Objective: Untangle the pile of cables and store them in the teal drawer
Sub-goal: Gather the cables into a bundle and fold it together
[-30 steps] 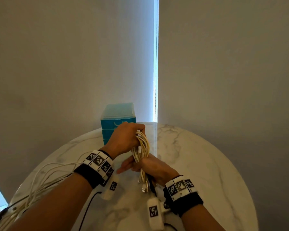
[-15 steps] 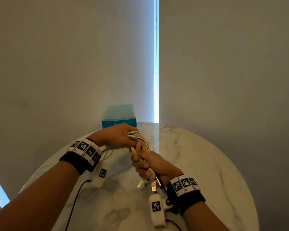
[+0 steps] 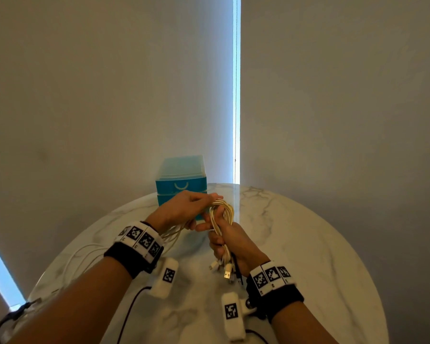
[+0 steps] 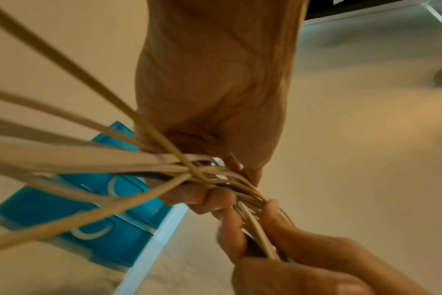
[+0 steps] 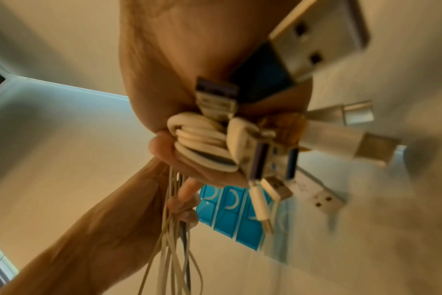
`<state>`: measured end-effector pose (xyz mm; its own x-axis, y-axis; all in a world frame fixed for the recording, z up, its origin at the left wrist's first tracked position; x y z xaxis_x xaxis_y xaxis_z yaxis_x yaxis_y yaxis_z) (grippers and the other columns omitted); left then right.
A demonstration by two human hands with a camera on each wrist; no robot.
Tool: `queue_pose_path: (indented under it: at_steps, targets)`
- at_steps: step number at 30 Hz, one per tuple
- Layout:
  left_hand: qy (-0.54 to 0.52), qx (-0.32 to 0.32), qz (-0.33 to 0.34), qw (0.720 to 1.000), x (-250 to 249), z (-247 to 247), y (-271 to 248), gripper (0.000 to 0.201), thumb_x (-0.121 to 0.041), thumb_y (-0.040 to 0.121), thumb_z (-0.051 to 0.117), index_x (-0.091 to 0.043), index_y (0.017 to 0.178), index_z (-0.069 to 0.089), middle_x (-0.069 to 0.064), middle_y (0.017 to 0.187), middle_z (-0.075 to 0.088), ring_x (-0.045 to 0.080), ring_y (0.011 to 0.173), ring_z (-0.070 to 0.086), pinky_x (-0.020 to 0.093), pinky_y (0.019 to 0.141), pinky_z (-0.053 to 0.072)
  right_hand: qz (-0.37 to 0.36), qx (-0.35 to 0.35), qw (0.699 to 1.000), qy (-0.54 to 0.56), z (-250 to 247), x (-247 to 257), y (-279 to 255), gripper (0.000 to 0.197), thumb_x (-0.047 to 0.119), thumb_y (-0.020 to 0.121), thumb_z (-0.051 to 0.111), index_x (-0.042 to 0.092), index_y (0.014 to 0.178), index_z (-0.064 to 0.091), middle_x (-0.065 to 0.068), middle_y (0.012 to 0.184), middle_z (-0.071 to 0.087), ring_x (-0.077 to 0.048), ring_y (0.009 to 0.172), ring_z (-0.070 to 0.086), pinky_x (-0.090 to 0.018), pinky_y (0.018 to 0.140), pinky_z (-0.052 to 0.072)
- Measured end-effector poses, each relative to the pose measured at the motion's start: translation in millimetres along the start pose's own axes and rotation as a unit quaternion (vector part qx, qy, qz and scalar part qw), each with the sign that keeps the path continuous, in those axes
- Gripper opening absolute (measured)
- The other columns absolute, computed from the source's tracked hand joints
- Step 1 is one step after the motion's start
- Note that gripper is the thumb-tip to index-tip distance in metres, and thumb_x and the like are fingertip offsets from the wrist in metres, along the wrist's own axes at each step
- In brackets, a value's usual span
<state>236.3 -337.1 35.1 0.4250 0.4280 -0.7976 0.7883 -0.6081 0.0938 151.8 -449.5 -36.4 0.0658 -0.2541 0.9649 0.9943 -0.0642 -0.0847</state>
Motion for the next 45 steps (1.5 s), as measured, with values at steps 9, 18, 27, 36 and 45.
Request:
queue_pose_path:
  at_steps: [9,18,27,36,45]
  targets:
    - [0.165,-0.033,-0.056,0.984,-11.1,33.2,7.5,0.084,-0.058,0.112,0.01,-0.009,0.095,0.077,0.011,0.101,0.078,0.022,0.099,0.073,0.038,0.101,0.054,-0.074,-0.111,0.985,-0.106,-12.8,11.9,-7.0,0.07,0.07,0.104,0.033,0.016,0.069,0.061,-0.001,0.047,0.05,-0.011,0.039,0.048,-0.02,0.042,0.043]
    - [0.015,0.07,-0.168,0.983,-12.5,46.6,6.6,0.084,-0.071,0.105,0.006,-0.011,0.133,0.057,0.022,0.128,0.067,0.017,0.073,0.058,0.026,0.066,0.049,-0.1,-0.122,0.978,-0.134,-10.7,9.7,-0.3,0.076,0.077,0.099,0.032,0.017,0.061,0.059,0.001,0.047,0.056,-0.014,0.04,0.052,-0.03,0.053,0.049]
    - [-0.211,0.135,-0.169,0.953,12.6,40.4,11.2,0.09,-0.08,0.101,0.03,-0.008,0.145,0.061,0.015,0.135,0.066,0.03,0.116,0.059,0.043,0.097,0.048,-0.129,-0.1,0.976,-0.143,-14.3,18.9,-9.2,0.052,0.059,0.097,0.066,0.009,0.082,0.065,0.003,0.05,0.059,-0.012,0.04,0.054,-0.025,0.044,0.047]
    - [-0.186,0.097,-0.126,0.969,-0.6,49.4,20.7,0.071,-0.055,0.107,0.047,-0.055,0.165,0.007,0.004,0.175,0.022,0.038,0.155,0.037,0.059,0.12,0.04,-0.106,-0.151,0.974,-0.128,-20.3,15.2,-4.4,0.035,0.028,0.102,0.069,0.007,0.074,0.066,-0.002,0.049,0.059,-0.013,0.038,0.053,-0.026,0.046,0.047]
    - [0.217,0.056,0.159,0.962,-60.2,22.9,8.1,0.046,-0.027,0.11,0.058,-0.052,0.148,0.052,-0.016,0.152,0.057,-0.003,0.128,0.054,0.018,0.101,0.043,-0.086,-0.137,0.974,-0.16,-25.9,14.3,3.2,0.039,0.033,0.106,0.062,0.002,0.082,0.067,-0.006,0.051,0.06,-0.012,0.034,0.052,-0.023,0.044,0.045]
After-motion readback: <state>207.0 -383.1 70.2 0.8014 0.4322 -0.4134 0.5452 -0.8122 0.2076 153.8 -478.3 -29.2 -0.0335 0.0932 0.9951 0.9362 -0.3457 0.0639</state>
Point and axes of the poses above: each hand's wrist, its own y-axis towards the middle knuckle, its own z-axis out of the palm, x = y × z, the point moved 5 cm from there along y, towards the middle knuckle
